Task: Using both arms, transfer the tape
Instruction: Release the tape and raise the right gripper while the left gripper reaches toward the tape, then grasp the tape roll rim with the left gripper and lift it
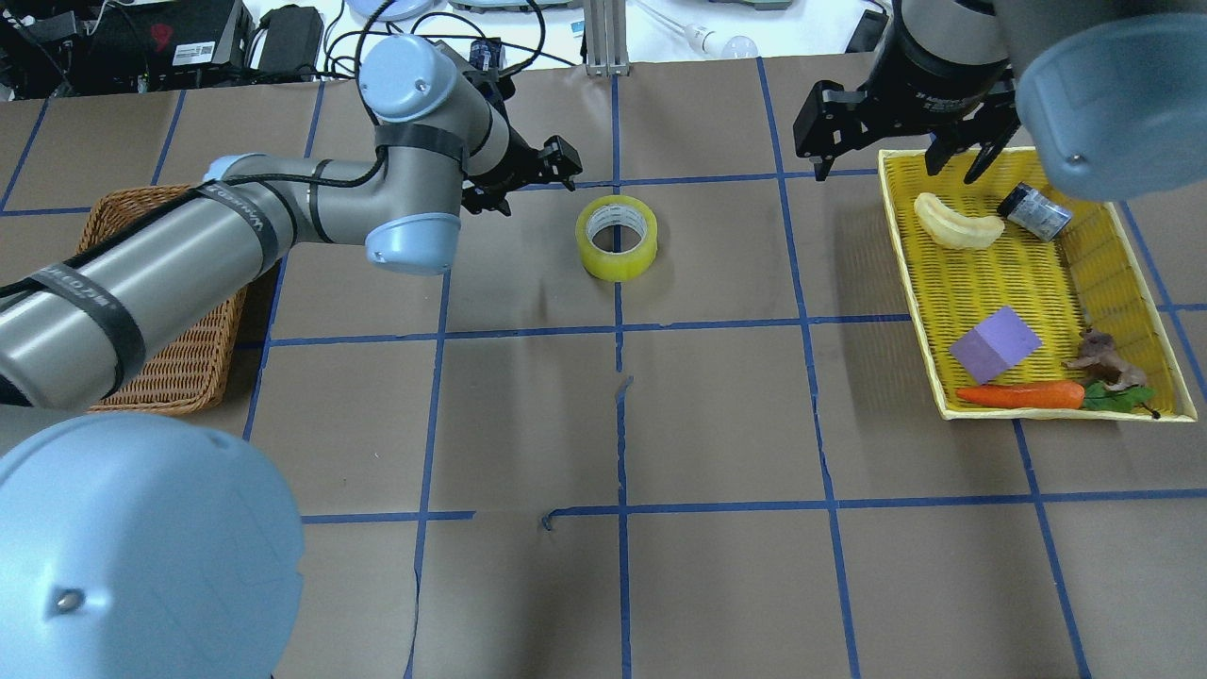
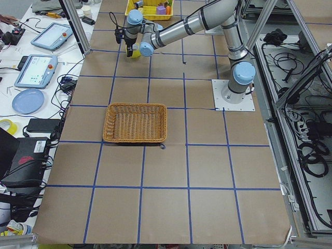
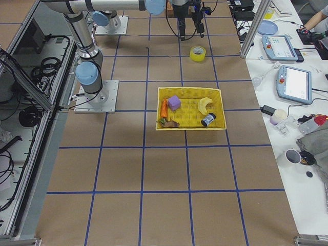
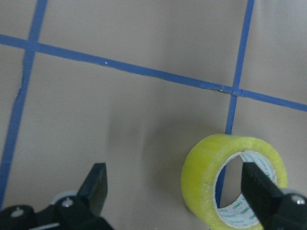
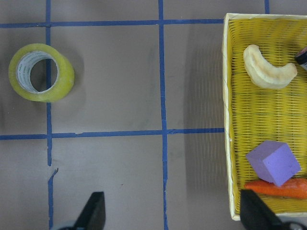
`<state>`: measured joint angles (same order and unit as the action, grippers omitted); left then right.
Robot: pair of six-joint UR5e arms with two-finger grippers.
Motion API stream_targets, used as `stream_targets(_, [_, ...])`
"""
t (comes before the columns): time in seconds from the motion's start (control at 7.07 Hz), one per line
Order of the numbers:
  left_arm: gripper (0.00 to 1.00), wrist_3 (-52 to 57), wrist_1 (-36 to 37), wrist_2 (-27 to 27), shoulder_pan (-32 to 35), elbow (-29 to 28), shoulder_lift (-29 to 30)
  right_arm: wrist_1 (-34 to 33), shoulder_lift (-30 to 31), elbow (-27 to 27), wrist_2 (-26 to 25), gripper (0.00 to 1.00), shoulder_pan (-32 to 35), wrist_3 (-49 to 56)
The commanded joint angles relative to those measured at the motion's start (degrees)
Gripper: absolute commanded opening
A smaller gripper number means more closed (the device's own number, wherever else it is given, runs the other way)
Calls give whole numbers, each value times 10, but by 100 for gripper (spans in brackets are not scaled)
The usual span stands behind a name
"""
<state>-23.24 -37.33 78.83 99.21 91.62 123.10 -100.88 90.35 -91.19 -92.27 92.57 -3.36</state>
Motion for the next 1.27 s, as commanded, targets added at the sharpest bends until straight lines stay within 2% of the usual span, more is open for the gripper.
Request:
stream_targets(0.0, [99, -26, 13, 0, 28, -3, 40, -9, -1, -3, -2, 100, 0, 0])
stream_targets(0.28, [85, -43, 10, -2, 37, -3, 57, -5, -1, -2, -2, 100, -2, 1])
stream_targets(0.42, [24, -38, 10, -2, 37, -4, 55, -5, -2, -1, -1, 100, -2, 1])
stream_targets(0.57, [0, -30, 11, -2, 36, -5, 54, 0, -2, 0, -1, 100, -2, 1])
stream_targets(0.71, [0, -27, 9, -3, 37, -14, 52, 29, -3, 14, 0, 100, -4, 1])
stream_targets(1.13, [0, 4, -84, -5, 34, -56, 25, 53, -21, 41, 7, 100, -4, 1])
